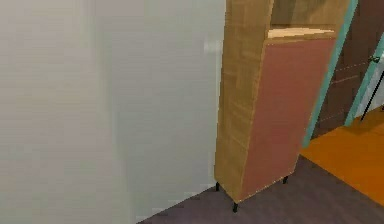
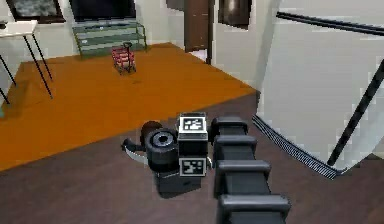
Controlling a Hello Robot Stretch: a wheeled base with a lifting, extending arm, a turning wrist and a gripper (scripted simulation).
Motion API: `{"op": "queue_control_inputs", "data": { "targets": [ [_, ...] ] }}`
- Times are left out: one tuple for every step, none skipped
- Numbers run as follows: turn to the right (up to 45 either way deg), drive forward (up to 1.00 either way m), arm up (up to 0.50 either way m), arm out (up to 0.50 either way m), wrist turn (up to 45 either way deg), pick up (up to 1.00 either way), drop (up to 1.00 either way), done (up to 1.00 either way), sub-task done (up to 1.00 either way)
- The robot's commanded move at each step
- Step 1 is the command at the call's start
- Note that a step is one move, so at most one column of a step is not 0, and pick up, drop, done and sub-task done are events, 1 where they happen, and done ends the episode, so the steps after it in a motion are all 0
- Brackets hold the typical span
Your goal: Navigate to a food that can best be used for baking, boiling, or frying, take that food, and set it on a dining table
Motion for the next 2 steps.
{"op": "queue_control_inputs", "data": {
  "targets": [
    [45.0,0.0,0.0,0.0,0.0,0.0,0.0,0.0,0.0],
    [18.0,0.0,0.0,0.0,0.0,0.0,0.0,0.0,0.0]
  ]
}}
